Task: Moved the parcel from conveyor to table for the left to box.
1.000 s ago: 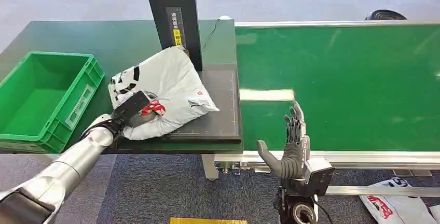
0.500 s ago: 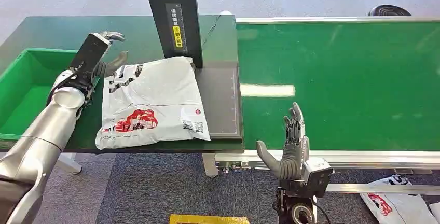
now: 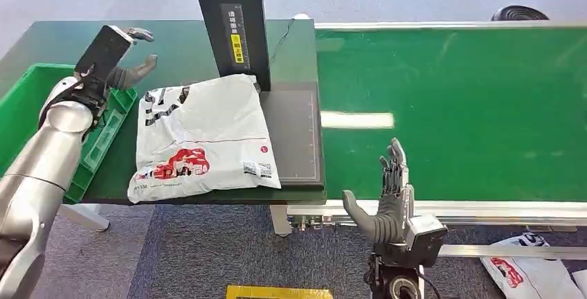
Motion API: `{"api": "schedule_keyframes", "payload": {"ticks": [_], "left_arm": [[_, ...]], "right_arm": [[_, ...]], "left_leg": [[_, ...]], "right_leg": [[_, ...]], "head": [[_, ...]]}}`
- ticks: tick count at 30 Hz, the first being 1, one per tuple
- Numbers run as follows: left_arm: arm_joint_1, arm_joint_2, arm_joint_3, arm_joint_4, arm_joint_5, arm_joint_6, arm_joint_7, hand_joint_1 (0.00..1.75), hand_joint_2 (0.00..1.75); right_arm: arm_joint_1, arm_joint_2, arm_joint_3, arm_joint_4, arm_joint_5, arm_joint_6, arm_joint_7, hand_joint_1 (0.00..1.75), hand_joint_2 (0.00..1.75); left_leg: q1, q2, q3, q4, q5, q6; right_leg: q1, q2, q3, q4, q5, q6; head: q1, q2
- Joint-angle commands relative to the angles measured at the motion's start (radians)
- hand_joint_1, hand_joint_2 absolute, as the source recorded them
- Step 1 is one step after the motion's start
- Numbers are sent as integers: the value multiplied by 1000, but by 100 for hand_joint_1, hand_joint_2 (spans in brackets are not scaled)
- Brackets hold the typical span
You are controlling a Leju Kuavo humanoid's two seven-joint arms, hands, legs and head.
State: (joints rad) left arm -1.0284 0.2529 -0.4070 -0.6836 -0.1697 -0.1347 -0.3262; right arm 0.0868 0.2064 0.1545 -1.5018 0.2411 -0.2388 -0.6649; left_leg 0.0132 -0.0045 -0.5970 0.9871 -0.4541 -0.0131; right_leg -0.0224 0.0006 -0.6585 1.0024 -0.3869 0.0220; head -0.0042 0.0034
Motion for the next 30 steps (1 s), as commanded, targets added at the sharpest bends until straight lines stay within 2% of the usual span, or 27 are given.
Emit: {"api": "schedule_keyframes", "payload": {"ticks": [1, 2, 3, 12, 15, 17, 19, 20, 24, 28, 30], "left_arm": [[-212, 58, -212, 83, -70, -339, 27, 0, 175], [-282, 59, -280, 102, -97, -441, 42, 0, 175], [-303, 53, -280, 106, -90, -455, 56, 0, 175], [-293, 50, -286, 108, -88, -451, 61, 0, 175], [-414, 54, -452, 104, -130, -652, 66, 0, 175], [-465, 40, -509, 101, -107, -767, 102, 0, 175], [-518, 13, -579, 107, -13, -927, 180, 0, 175], [-526, -5, -604, 119, 61, -961, 241, 0, 175], [-529, -48, -731, 121, 215, -975, 327, 0, 175], [-537, -36, -878, 93, 420, -964, 388, 0, 175], [-533, -35, -889, 89, 426, -958, 387, 0, 175]], "right_arm": [[-17, -6, -11, 17, 1, 32, 7, 0, 175], [-25, -7, -14, 25, -1, 38, 5, 0, 175], [-28, -7, -15, 27, -2, 38, 5, 0, 175], [-27, -6, -16, 28, -2, 39, 5, 0, 175], [-46, -9, -12, 53, -15, 63, -2, 0, 175], [-56, -8, -9, 74, -21, 72, -11, 0, 175], [-85, -8, 2, 115, -29, 78, -21, 0, 175], [-96, -9, 8, 129, -33, 77, -24, 0, 175], [-96, -17, 17, 135, -44, 62, -30, 0, 175], [-105, -32, 33, 140, -61, 49, -33, 0, 175], [-106, -32, 34, 141, -61, 48, -33, 0, 175]], "left_leg": [[2, -1, -4, 3, 0, 0], [2, 0, -4, 4, 0, 0], [2, 0, -5, 5, 0, 0], [1, 1, -3, 0, 0, 0], [1, 1, -4, 2, 0, 0], [3, -1, -7, 4, 0, 0], [2, -2, -7, 3, 0, 0], [3, -3, -7, 4, 0, 1], [1, -3, -4, 1, 1, 1], [1, -2, -3, 1, 0, 0], [0, 0, -3, 1, 0, 0]], "right_leg": [[2, -1, -2, 1, 0, -2], [2, -1, -2, 2, 0, -3], [3, -1, -3, 3, 0, -3], [1, 0, -2, 0, 1, -1], [2, 0, -3, 0, 1, -2], [3, -2, -5, 1, 1, -2], [3, -2, -5, 1, 1, -2], [3, -3, -4, 1, 1, -2], [2, -4, -1, -1, 1, -2], [1, -2, -1, -1, 1, -2], [1, -1, -2, -1, 1, -1]], "head": [[0, 0], [0, 0], [0, 0], [0, 0], [0, 0], [0, 0], [0, 0], [0, 0], [0, 0], [0, 0], [0, 0]]}}
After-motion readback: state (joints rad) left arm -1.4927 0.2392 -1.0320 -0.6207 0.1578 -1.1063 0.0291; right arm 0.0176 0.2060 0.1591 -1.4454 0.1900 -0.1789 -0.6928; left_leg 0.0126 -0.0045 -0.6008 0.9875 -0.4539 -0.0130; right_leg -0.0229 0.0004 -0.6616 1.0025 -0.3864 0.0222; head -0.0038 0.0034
